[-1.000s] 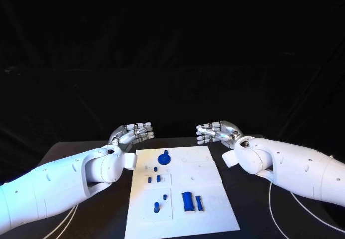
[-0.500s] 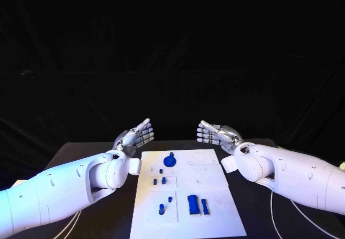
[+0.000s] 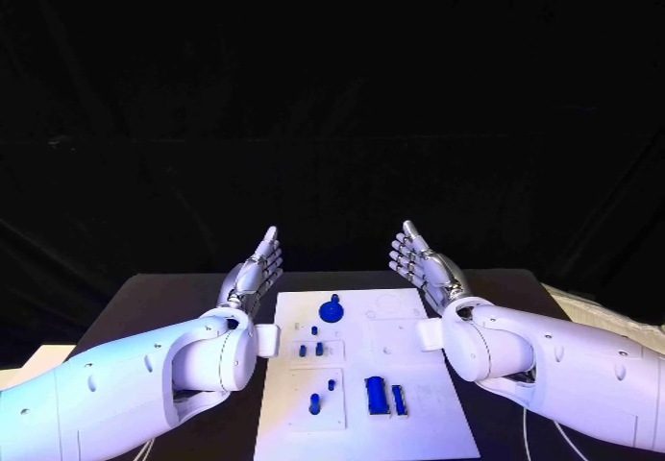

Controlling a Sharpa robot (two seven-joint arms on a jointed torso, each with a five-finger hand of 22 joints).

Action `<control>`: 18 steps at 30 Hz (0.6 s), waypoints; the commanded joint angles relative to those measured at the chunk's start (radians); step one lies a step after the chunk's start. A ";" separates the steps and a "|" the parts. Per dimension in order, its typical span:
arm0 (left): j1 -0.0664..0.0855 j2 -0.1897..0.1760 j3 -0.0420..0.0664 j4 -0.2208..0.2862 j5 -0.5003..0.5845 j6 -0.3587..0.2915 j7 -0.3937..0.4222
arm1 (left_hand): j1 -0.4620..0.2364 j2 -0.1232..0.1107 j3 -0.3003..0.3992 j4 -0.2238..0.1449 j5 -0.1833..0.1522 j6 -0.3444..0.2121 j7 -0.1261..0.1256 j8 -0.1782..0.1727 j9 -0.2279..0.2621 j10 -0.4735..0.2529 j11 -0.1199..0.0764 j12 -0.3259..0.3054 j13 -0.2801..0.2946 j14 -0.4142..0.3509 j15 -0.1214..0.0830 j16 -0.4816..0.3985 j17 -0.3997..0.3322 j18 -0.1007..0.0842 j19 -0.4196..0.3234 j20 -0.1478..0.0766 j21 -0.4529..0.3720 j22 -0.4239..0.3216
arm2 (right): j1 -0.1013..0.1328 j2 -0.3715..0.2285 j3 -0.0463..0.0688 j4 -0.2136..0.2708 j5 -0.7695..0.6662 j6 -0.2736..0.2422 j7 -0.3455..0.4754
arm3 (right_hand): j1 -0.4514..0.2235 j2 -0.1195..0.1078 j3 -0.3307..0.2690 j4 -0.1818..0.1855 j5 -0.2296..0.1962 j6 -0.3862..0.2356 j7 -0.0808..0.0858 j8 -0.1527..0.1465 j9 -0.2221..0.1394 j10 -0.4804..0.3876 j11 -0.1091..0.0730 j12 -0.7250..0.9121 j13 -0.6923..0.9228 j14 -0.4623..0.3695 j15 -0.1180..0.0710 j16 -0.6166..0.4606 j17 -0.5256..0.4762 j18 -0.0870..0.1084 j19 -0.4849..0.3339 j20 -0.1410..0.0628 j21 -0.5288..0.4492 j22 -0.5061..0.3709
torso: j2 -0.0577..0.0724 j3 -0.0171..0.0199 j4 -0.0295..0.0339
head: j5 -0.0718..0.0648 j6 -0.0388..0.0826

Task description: Assemble the parts on the task board

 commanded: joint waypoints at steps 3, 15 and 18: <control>-0.001 0.000 0.002 0.008 -0.041 -0.082 0.043 | -0.170 0.002 -0.049 0.000 -0.007 -0.120 -0.028 -0.007 -0.003 -0.126 -0.015 -0.007 -0.002 -0.120 -0.008 -0.018 -0.002 -0.054 -0.094 -0.076 -0.007 -0.067 | -0.010 -0.009 0.005 0.041 0.055 -0.184 0.084 | -0.184 -0.009 0.017 0.000 -0.009 -0.116 -0.031 -0.007 -0.002 -0.129 -0.011 -0.007 -0.002 -0.134 -0.005 -0.008 -0.003 -0.049 -0.115 -0.051 -0.057 -0.033 | 0.000 0.0002 0.0004 | 0.000 0.000; -0.001 0.000 0.002 0.008 -0.041 -0.082 0.043 | -0.283 0.002 -0.132 0.000 -0.007 -0.201 -0.028 -0.007 -0.003 -0.211 -0.015 -0.007 -0.002 -0.201 -0.008 -0.018 -0.002 -0.054 -0.154 -0.076 -0.007 -0.179 | -0.012 -0.011 0.006 0.049 0.058 -0.196 0.088 | -0.307 -0.009 0.017 0.000 -0.009 -0.194 -0.031 -0.007 -0.002 -0.215 -0.011 -0.007 -0.002 -0.224 -0.005 -0.008 -0.003 -0.049 -0.191 -0.051 -0.057 -0.033 | 0.000 0.0002 0.0004 | 0.000 0.000; -0.001 0.000 0.002 0.008 -0.041 -0.082 0.043 | -0.302 0.002 -0.132 0.000 -0.007 -0.216 -0.028 -0.007 -0.003 -0.226 -0.015 -0.007 -0.002 -0.215 -0.008 -0.018 -0.002 -0.054 -0.165 -0.076 -0.007 -0.179 | -0.012 -0.011 0.006 0.049 0.058 -0.196 0.088 | -0.328 -0.009 0.017 0.000 -0.009 -0.207 -0.031 -0.007 -0.002 -0.230 -0.011 -0.007 -0.002 -0.239 -0.005 -0.008 -0.003 -0.049 -0.206 -0.051 -0.057 -0.033 | 0.000 0.0002 0.0004 | 0.000 0.000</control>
